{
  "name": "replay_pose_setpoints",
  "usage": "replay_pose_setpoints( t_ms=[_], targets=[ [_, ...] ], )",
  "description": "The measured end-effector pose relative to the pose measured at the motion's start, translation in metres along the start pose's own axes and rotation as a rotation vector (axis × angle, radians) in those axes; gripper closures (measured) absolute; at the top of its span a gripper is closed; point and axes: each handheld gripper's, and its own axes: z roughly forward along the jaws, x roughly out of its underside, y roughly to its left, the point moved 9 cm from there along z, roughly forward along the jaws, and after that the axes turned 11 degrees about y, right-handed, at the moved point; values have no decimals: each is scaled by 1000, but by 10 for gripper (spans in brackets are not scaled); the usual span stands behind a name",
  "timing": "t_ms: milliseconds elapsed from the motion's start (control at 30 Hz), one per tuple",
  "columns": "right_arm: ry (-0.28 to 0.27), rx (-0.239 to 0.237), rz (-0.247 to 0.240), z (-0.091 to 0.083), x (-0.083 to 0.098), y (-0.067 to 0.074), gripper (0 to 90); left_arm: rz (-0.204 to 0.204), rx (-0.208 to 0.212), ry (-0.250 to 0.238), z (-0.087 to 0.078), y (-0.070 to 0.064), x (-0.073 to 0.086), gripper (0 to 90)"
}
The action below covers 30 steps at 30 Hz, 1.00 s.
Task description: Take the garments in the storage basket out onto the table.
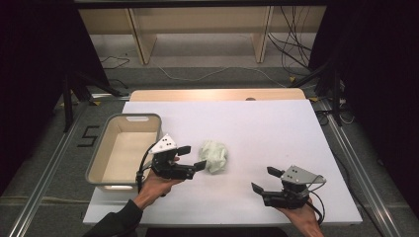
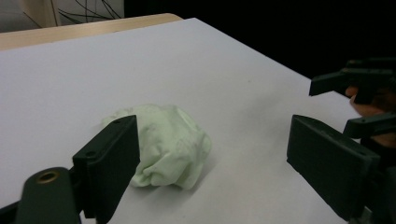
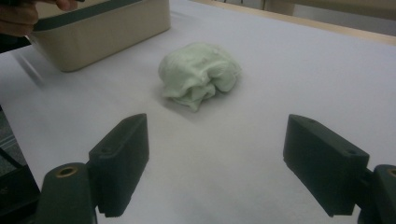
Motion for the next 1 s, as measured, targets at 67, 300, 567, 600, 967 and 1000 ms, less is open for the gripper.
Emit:
replay_pose_setpoints(
  t_ms=[67, 300, 567, 600, 967, 1000],
  targets=[
    [4, 3, 3, -1, 0, 0, 231, -5, 11, -10, -3, -1, 2, 164],
    [7, -2, 8, 0, 1, -1, 229, 30, -2, -33, -12, -6, 10, 161],
    [6, -5, 13, 0, 1, -1, 229, 39, -23, -41, -19, -5, 18, 158],
    [10, -3, 14, 0, 2, -1, 229, 33, -23, -44, -20, -6, 19, 158],
    [12, -1, 11, 0, 2, 0, 228, 21, -25, -32, -26, -7, 30, 150],
    [15, -2, 11, 0, 2, 0, 228, 25, -28, -31, -26, -7, 29, 150]
  ],
)
